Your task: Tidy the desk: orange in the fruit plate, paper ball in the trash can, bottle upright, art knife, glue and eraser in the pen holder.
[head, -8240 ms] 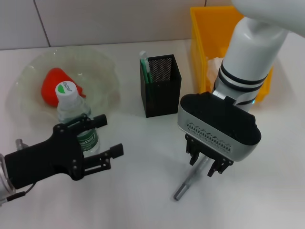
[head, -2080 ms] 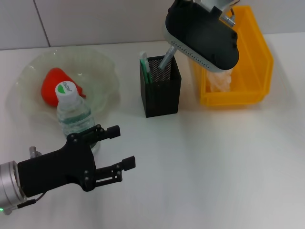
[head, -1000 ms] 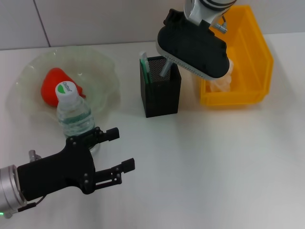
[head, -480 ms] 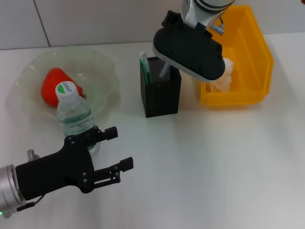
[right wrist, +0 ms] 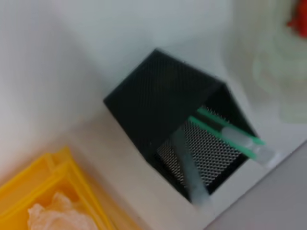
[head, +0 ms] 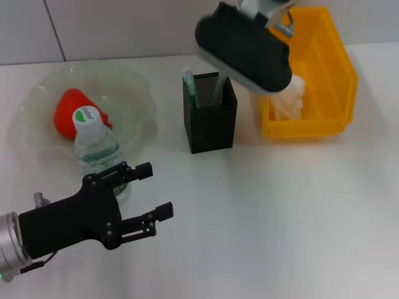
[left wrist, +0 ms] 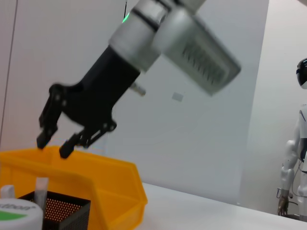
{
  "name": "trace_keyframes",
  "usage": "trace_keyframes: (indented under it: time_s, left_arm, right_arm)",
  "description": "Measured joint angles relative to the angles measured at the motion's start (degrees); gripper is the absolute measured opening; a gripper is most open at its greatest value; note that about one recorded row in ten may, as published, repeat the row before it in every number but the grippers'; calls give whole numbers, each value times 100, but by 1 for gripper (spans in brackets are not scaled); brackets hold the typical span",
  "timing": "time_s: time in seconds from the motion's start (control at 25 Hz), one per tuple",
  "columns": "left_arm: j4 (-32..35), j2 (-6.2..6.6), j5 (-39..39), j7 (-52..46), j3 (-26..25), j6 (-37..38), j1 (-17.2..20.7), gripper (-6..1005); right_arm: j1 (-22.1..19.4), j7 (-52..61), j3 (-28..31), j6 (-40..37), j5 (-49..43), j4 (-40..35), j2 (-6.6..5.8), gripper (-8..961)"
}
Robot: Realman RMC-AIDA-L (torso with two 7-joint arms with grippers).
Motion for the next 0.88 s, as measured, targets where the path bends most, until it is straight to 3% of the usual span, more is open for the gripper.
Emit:
trace_keyframes:
  time_s: [0.12, 0.36, 0.4, 0.44, 0.56, 0.6, 0.64, 0.68, 0.72, 0.76, 0.8, 0.84, 0.88]
  left_arm:
    - [12, 0, -3, 0, 1, 20, 10, 813]
    - [39, 10, -15, 0, 1, 89, 32, 813]
    - [44, 13, -20, 6, -1, 125, 42, 813]
    - [45, 15, -23, 17, -3, 148, 46, 813]
    - [46, 19, -61, 165, -20, 236, 74, 813]
    - [46, 20, -82, 200, -35, 255, 89, 813]
    - [46, 19, -110, 234, -52, 272, 104, 813]
    - [46, 19, -157, 287, -101, 307, 143, 813]
    - [46, 19, -157, 287, -101, 307, 143, 813]
    - [46, 19, -157, 287, -101, 307, 143, 813]
    - [27, 20, -233, 398, -199, 403, 204, 813]
    - [11, 24, -272, 475, -288, 486, 257, 813]
    - [11, 24, -272, 475, -288, 486, 257, 813]
  right_arm:
    - [5, 0, 358, -437, 19, -381, 44, 346]
    - [-138, 164, 1305, -1160, 348, -1300, 64, 341]
    - [-203, 365, 1816, -1339, 755, -1638, 46, 340]
    - [-203, 365, 1816, -1339, 755, -1638, 46, 343]
    - [-282, 717, 2827, -1496, 1621, -1974, 18, 351]
    - [-421, 955, 3608, -1683, 2428, -1961, -50, 354]
    - [-421, 955, 3608, -1683, 2428, -1961, -50, 357]
    - [-550, 1106, 4003, -1795, 2943, -1896, -105, 360]
    - [-1016, 1414, 4431, -1876, 3873, -1723, -174, 363]
    - [-1016, 1414, 4431, -1876, 3873, -1723, -174, 365]
    - [-1704, 1623, 4602, -1756, 4713, -1549, -153, 368]
    - [-1704, 1623, 4602, -1756, 4713, -1549, -153, 371]
    - [-2140, 1664, 4621, -1653, 5133, -1470, -108, 374]
